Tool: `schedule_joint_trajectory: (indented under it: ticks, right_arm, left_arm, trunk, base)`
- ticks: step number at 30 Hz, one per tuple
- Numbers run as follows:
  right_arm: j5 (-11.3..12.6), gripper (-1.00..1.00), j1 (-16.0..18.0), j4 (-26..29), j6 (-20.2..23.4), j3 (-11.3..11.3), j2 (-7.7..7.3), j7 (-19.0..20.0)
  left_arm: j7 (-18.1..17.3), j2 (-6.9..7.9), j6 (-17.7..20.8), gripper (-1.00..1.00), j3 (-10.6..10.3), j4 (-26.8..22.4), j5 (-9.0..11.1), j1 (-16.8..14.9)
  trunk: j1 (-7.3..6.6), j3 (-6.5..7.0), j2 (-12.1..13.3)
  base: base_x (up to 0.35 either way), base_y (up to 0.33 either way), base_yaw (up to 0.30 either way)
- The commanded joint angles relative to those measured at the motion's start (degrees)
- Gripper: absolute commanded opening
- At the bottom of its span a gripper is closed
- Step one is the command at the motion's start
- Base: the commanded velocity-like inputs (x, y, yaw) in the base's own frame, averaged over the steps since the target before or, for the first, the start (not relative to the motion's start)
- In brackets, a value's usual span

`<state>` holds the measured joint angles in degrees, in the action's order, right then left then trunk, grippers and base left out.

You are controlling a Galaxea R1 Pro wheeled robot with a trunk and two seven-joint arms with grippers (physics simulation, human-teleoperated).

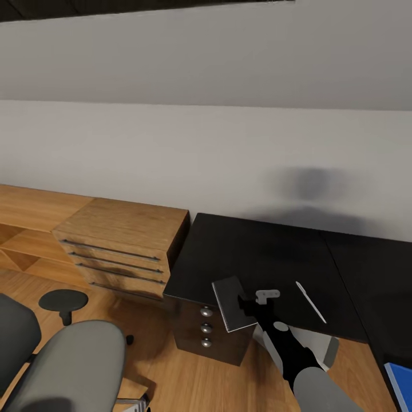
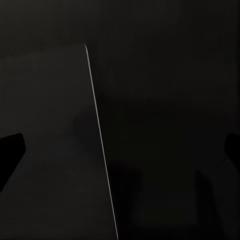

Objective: In the bedroom, organize the workspace by keeping the computer under the desk, ensuring the monitor is on the desk, placing the keyboard on the desk next to the monitor, placing the mouse on the desk next to the keyboard, moving the folder from the swivel chair onto the desk next to the mouse, stacking the notebook on top of the folder with the pen on top of the notebook, and positioning the swivel chair next to the desk.

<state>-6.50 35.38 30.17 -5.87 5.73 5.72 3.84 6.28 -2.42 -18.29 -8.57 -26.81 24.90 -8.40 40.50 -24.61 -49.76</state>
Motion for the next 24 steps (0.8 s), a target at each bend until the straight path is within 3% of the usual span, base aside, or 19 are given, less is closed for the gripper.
schedule_joint_trajectory:
  ticks: [1,18,24]
  right_arm:
    - [-0.6,1.0,0.04,-0.02,-0.19,0.49,0.08,0.4]
    - [-0.53,1.0,0.04,0.12,-0.28,0.51,-0.01,0.55]
    - [-0.53,1.0,0.04,0.09,-0.28,0.48,-0.01,0.55]
  left_arm:
    - [0.49,0.05,-0.25,1.0,-0.48,0.0,0.33,-0.04]
    - [0.43,0.13,-0.25,1.0,-0.41,0.07,0.48,-0.02]
    - [0.4,0.14,-0.25,1.0,-0.47,0.09,0.5,-0.03]
  trunk:
    - [-0.22,0.13,0.37]
    - [-0.44,0.31,0.77]
    - [-0.44,0.31,0.77]
  base:
    - [0.0,0.0,0.0]
    - [-0.002,0.0,0.0]
    - [-0.173,0.0,0.0]
